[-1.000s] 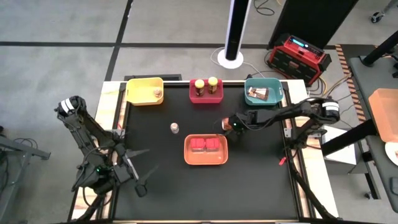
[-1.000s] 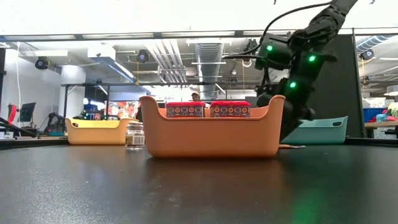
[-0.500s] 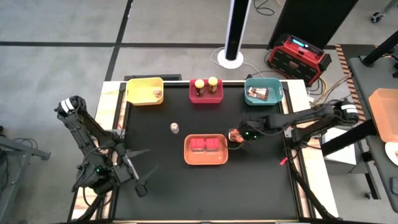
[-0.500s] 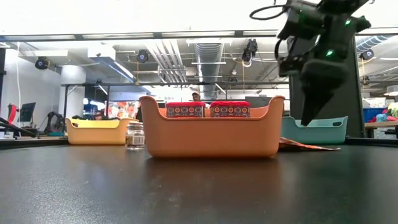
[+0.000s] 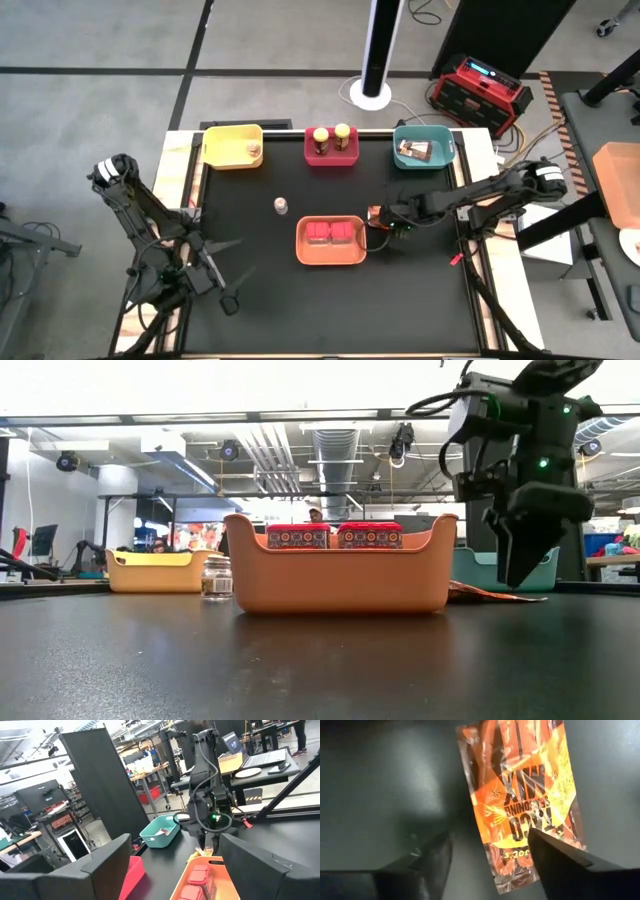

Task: Sort spices by type
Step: Put the brown seasoning bag into the green bin

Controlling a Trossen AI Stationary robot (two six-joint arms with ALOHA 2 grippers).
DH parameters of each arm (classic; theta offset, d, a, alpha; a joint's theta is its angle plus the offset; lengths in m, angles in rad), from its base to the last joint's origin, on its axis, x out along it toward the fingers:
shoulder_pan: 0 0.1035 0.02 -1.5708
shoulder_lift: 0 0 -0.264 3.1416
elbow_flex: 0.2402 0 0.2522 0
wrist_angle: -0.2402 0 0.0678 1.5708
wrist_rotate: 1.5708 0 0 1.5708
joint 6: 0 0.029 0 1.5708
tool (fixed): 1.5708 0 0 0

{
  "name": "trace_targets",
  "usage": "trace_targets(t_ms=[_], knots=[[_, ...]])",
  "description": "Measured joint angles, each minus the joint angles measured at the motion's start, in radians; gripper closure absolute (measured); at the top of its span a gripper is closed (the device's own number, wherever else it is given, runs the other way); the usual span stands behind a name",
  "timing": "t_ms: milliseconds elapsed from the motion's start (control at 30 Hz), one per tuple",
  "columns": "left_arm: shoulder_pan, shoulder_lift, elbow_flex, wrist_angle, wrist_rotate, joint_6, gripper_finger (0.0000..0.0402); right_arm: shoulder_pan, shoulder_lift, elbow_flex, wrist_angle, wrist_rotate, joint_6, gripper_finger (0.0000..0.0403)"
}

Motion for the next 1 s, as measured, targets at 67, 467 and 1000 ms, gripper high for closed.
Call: trace_targets(t_ms=[67, 467, 1000], knots=[[0.003, 0.000, 0.000, -0.009, 0.000, -0.001, 0.0115, 0.000, 0.028, 0.000, 0.012, 0.001, 0.023, 0.0149], [0.011, 0.001, -0.011, -0.035, 0.000, -0.008, 0.0115, 0.000, 0.174, 0.005, 0.043, 0.010, 0.043, 0.0169], [0.011, 0.001, -0.021, -0.055, 0.000, -0.037, 0.0115, 0.000, 0.166, 0.016, 0.031, -0.001, 0.017, 0.0388]])
